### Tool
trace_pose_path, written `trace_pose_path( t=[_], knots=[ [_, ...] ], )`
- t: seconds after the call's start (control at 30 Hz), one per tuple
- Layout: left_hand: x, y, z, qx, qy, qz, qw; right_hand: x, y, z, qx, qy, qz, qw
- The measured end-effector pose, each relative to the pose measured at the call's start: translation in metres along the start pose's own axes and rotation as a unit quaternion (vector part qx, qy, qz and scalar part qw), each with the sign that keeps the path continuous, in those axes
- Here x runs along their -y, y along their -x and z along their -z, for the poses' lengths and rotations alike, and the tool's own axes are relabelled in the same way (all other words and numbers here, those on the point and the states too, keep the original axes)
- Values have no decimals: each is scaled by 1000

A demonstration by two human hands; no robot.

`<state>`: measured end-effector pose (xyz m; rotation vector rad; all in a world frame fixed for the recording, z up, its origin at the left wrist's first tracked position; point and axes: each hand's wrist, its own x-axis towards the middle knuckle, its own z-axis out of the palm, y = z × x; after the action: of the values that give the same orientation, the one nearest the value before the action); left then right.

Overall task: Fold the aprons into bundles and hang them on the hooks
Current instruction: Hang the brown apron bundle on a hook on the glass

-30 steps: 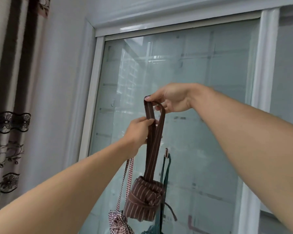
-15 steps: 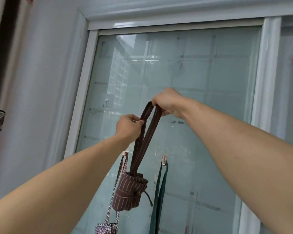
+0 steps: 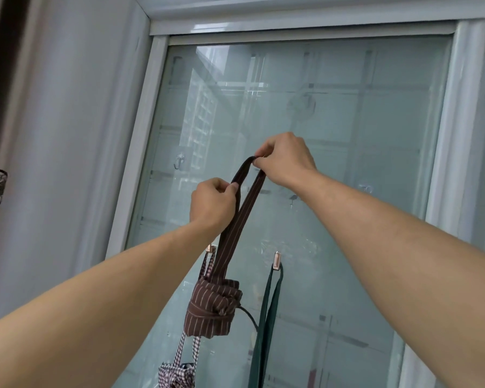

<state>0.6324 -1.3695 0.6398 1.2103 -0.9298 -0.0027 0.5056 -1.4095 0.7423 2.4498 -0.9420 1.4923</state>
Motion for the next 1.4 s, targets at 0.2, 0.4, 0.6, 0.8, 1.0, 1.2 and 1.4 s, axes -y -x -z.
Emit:
trace_pose_path(
  t=[0.2,0.4,0.6,0.8,1.0,1.2,1.4],
  knots=[
    [12,5,-9,30,-61,31,997,-3,13,-6,6,63,40,997],
    [16,2,-2,100,-75,45,991,-3,11,-2,62,100,55,992],
    [13,11,7,146,-135,5,980,1,10,-3,86,141,34,986],
    [4,17,14,167,-193,-38,966,1,22,0,72,138,43,987],
    [7,26,21,167,-187,-44,967,1,28,4,95,130,28,987],
    [-6,42,43,123,-205,-32,970,16,38,18,92,119,49,987],
    [-8,87,117,54,-288,41,955,62,87,4,155,34,150,976]
  ],
)
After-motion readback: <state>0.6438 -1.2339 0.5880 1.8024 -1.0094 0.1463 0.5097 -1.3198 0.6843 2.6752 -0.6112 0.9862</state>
